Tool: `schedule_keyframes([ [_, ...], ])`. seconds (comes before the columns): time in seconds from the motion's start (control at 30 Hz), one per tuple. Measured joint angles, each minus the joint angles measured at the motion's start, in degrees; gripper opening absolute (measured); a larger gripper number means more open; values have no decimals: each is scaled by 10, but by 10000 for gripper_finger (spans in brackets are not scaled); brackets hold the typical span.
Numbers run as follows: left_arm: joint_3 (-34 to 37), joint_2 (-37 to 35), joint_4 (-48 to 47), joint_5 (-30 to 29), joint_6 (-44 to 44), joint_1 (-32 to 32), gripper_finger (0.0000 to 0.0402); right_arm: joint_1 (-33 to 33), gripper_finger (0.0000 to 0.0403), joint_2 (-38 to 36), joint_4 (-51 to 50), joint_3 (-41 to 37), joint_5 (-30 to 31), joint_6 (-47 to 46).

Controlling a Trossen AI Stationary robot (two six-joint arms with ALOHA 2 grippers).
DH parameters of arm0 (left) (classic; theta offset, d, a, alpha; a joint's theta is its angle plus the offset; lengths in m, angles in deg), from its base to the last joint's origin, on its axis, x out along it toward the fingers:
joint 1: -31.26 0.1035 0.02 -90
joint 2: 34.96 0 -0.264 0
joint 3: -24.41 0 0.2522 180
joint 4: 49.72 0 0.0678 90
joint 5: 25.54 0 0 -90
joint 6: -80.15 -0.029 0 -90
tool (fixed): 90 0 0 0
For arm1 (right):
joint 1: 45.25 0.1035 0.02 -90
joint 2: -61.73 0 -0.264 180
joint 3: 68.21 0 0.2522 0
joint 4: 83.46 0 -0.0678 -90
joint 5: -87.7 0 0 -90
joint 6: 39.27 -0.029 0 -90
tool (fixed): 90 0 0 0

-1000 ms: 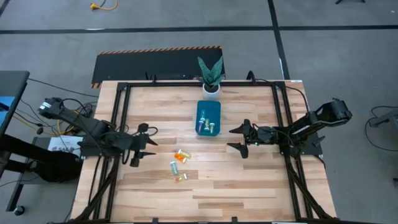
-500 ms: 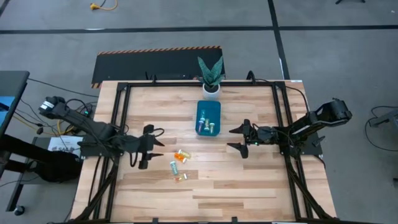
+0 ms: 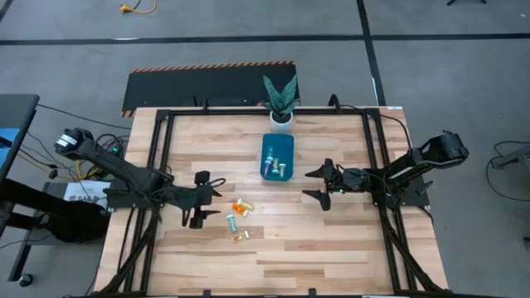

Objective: Pick and place pill bottles into a basket
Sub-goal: Put the blue pill bottle into the bin

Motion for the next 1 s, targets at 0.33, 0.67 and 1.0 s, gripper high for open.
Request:
schedule_keyframes([
  [0.33,-17,15,-3,47,-148,0,293,0,327,0,0,0,0,0],
  [0.67,-133,54,-143,114,-193,8,294,0,327,0,0,0,0,0],
  [1.0,-210,164,-191,-7,-233,8,293,0,327,0,1,0,-1,-14],
])
